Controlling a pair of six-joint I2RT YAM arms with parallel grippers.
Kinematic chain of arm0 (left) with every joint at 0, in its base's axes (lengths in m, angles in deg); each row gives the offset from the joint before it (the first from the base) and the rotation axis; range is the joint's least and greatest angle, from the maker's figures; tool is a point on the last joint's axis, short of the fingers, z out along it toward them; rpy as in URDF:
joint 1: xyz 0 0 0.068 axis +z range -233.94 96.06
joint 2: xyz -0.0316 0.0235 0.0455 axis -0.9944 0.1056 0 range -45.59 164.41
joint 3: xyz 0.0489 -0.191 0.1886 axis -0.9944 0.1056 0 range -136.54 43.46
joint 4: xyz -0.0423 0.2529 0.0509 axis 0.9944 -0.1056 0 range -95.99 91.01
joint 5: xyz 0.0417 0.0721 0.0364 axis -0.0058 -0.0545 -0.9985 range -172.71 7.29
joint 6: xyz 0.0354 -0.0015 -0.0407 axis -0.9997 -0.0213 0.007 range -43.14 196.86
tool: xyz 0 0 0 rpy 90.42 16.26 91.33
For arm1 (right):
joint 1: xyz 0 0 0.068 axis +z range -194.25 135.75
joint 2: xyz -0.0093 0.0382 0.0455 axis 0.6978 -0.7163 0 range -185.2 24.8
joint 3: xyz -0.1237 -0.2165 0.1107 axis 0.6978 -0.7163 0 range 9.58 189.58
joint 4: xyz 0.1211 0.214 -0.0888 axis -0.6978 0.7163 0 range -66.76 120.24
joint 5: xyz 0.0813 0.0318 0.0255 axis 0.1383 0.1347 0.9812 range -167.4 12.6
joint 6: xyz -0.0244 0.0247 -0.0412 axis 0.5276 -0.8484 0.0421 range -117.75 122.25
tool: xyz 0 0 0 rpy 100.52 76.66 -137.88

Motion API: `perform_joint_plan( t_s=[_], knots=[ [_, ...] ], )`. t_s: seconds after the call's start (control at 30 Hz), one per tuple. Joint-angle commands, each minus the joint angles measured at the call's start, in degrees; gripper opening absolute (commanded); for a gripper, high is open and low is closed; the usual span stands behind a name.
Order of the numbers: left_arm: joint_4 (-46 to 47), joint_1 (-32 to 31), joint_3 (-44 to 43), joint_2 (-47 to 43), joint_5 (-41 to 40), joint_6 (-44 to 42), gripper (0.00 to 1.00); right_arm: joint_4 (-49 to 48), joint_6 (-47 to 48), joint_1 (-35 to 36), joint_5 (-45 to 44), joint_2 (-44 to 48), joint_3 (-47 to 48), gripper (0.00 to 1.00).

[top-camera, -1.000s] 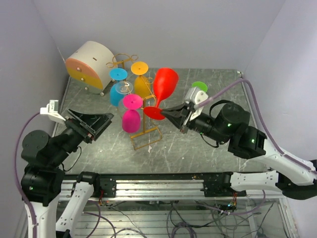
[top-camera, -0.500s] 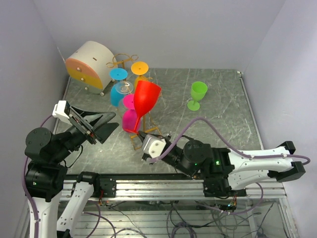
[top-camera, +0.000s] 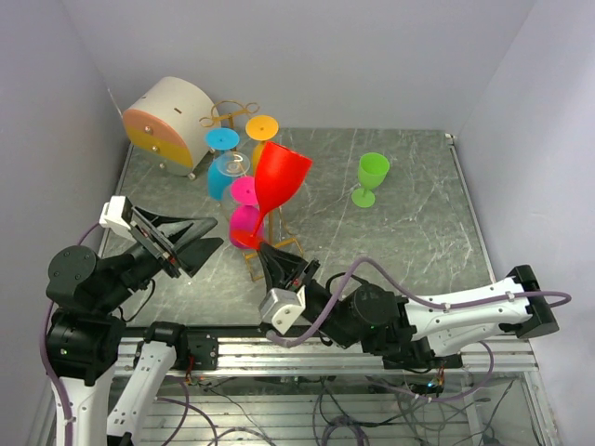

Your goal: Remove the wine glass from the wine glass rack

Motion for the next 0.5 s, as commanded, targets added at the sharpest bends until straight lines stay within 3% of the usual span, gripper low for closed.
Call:
perform_joint_plan(
  t_s=[0.0,0.17,0.47],
  knots=[
    [-2.18,0.15,1.42,-1.09,5.99,1.73,0.81,-11.62,9.93,1.14,1.94,-1.87,-1.89,0.00],
    [-1.68,0.15,2.44,-1.89,6.50,2.41,0.81,-19.12,17.44,1.36,3.03,-5.16,-4.60,0.00],
    [-1.15,0.19,3.63,-3.09,7.84,2.05,0.74,-23.23,21.48,1.45,6.22,-7.78,-5.06,0.00]
  ],
)
